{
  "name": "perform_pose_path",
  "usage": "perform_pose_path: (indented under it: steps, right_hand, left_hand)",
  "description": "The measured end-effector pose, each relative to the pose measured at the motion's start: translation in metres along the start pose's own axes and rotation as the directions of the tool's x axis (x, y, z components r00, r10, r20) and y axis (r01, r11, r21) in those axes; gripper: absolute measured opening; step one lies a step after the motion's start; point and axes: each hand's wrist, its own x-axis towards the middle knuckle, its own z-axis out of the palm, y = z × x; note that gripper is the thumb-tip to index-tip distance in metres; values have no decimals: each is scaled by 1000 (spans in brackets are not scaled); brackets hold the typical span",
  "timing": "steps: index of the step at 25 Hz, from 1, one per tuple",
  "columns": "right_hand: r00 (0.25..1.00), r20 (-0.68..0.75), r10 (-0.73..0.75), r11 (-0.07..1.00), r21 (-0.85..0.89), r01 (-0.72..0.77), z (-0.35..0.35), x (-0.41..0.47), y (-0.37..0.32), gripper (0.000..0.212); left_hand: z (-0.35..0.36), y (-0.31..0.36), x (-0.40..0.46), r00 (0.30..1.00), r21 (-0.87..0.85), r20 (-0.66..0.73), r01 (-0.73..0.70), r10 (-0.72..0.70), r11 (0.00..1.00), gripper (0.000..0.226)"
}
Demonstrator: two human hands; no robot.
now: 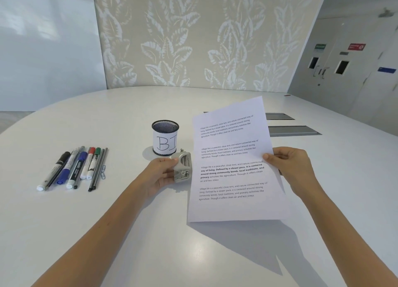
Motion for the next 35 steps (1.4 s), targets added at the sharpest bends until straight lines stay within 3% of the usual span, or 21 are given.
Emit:
perform_pose_path:
  steps: [7, 15, 23, 26, 29, 35]
  right_hand:
    - [1000, -5, -18, 1000, -4, 18, 22, 0, 8, 13]
    - [1000, 29, -5, 999, 34, 4, 27, 15, 14, 16]
    - [997, 77, -24, 999, 49, 20, 31, 25, 25, 9]
    - [995, 104, 0, 995, 103, -11, 33, 27, 31, 7]
    - [991, 126, 54, 984, 161, -74, 33, 29, 38, 6]
    - [982, 166, 94, 966, 223, -130, 33, 29, 47, 9]
  left_hand:
    - [-3, -2, 3, 999, 19, 28, -16, 16, 1000, 14]
    - [-12, -3, 2, 999, -57, 45, 12, -9, 998, 56]
    - [-9, -3, 3, 999, -39, 52, 2, 0, 999, 48]
    - [-7, -1, 0, 994, -18, 109, -11, 13, 1000, 36]
    - [-7, -1, -2, 990, -20, 141, -7, 9, 1000, 38]
    - [-8, 0, -1, 993, -30, 114, 5, -2, 1000, 39]
